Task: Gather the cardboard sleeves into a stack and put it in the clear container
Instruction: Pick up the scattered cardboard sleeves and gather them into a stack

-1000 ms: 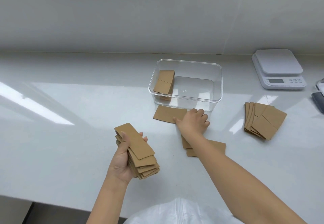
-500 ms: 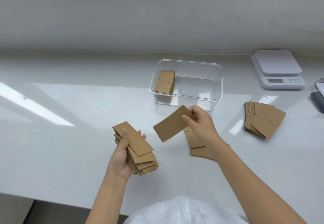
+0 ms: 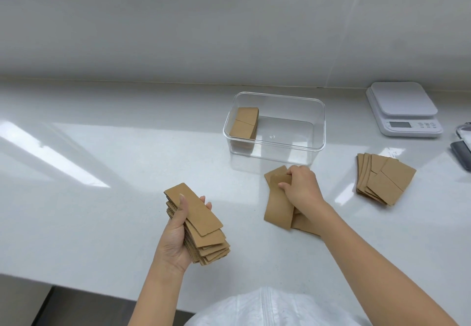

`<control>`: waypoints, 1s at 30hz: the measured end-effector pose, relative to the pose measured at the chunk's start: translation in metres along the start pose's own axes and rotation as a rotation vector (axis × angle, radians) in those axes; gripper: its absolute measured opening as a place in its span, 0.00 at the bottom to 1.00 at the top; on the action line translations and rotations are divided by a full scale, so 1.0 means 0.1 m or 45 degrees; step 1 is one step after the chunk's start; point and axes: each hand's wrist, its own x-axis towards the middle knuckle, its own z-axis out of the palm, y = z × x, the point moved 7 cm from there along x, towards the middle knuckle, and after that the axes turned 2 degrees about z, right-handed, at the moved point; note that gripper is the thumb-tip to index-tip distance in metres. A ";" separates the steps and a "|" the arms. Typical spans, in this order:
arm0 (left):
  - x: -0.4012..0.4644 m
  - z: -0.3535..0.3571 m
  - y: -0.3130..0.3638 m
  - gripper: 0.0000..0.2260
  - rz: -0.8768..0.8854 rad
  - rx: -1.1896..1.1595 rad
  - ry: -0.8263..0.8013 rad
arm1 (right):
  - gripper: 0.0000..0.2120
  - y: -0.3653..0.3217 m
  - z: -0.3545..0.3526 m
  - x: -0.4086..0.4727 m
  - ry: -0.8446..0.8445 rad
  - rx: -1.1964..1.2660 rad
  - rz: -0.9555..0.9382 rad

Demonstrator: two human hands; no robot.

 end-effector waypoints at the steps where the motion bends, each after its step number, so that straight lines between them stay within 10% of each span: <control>1: -0.01 -0.03 0.00 0.16 0.002 0.012 0.002 | 0.14 -0.03 0.03 0.01 -0.014 -0.028 0.004; 12: -0.02 -0.12 0.01 0.21 0.001 0.022 -0.022 | 0.16 -0.03 -0.28 -0.13 -0.195 0.617 -0.021; 20: 0.03 0.02 -0.13 0.23 -0.060 0.075 -0.050 | 0.08 0.11 -0.61 -0.47 -0.642 -0.258 -0.316; 30: 0.04 -0.02 -0.17 0.48 -0.062 0.144 -0.054 | 0.13 0.08 0.00 -0.45 -0.445 -0.555 -0.391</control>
